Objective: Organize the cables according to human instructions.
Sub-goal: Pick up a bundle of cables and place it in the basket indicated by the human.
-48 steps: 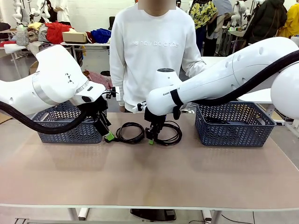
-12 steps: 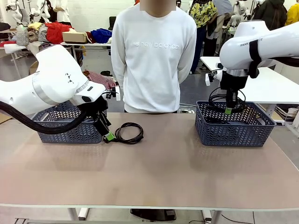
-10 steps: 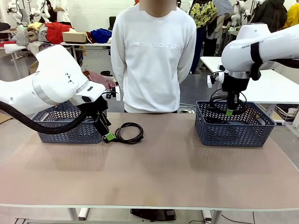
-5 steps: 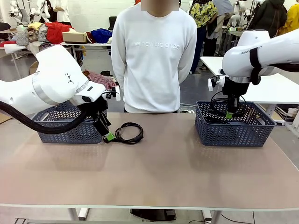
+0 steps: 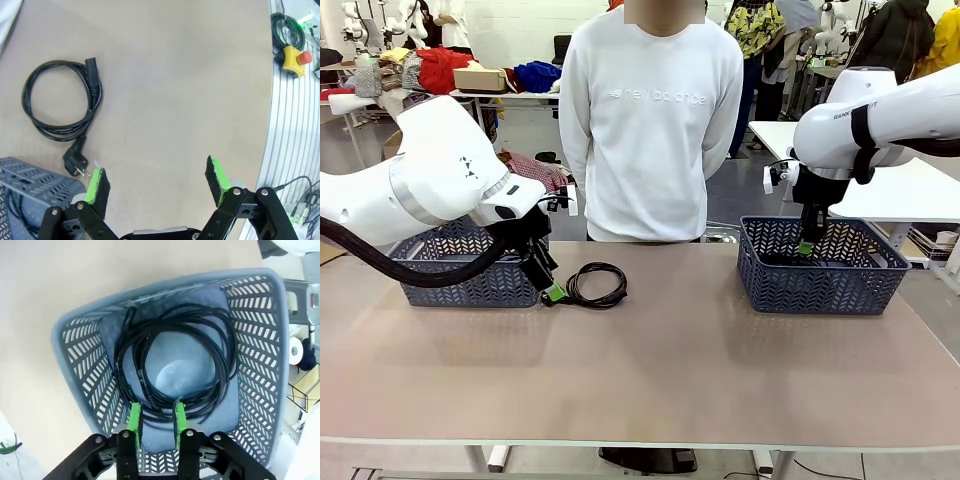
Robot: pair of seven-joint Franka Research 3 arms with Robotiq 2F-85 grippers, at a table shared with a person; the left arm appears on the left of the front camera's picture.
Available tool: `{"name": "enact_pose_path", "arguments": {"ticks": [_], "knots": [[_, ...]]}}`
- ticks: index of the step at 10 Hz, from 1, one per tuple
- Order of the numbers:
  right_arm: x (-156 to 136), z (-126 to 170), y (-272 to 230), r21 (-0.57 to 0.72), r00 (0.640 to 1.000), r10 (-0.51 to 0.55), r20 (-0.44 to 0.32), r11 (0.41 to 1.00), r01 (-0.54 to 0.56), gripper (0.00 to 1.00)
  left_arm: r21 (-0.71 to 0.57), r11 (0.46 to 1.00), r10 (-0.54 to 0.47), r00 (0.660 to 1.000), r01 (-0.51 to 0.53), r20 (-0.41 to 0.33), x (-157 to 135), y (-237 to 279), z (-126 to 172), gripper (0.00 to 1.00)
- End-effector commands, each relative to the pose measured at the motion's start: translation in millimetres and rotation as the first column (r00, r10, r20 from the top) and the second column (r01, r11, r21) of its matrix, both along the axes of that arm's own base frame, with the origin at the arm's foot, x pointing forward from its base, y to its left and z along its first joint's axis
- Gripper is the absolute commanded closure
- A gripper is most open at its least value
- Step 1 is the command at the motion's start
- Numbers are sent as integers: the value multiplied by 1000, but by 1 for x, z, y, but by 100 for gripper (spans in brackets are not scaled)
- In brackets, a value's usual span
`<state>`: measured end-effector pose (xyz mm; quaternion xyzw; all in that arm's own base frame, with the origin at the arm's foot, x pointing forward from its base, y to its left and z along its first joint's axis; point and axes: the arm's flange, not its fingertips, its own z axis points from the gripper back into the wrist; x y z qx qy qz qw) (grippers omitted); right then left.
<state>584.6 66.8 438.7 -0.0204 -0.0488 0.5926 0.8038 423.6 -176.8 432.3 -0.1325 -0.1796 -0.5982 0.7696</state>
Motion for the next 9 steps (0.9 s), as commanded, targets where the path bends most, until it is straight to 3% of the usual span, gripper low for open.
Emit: {"name": "enact_pose_path", "arguments": {"ticks": [1, 2, 3, 4, 5, 6, 9], "knots": [[-5, 1, -6, 35, 1000, 11, 26, 999, -12, 57, 1, 1000, 3, 1000, -3, 3, -1, 1, 1, 0], [-6, 5, -6, 36, 1000, 7, 28, 999, -8, 25, 1, 1000, 3, 1000, -3, 3, -1, 1, 1, 0], [-6, 7, -5, 35, 1000, 1, 23, 999, -2, 38, 1, 1000, 3, 1000, -3, 3, -1, 1, 1, 0], [-7, 7, -5, 37, 1000, -2, 17, 999, 1, 6, 1, 1000, 3, 1000, -3, 3, -1, 1, 1, 0], [-7, 6, -7, 37, 1000, -3, 12, 999, 3, 18, 1, 1000, 3, 1000, -3, 3, -1, 1, 1, 0], [-7, 5, -7, 36, 1000, -1, 8, 999, 1, 0, 1, 1000, 3, 1000, -3, 3, -1, 1, 1, 0], [-4, 3, -6, 36, 1000, 4, -2, 999, -4, 1, 1, 1000, 3, 1000, -3, 3, -1, 1, 1, 0]]}}
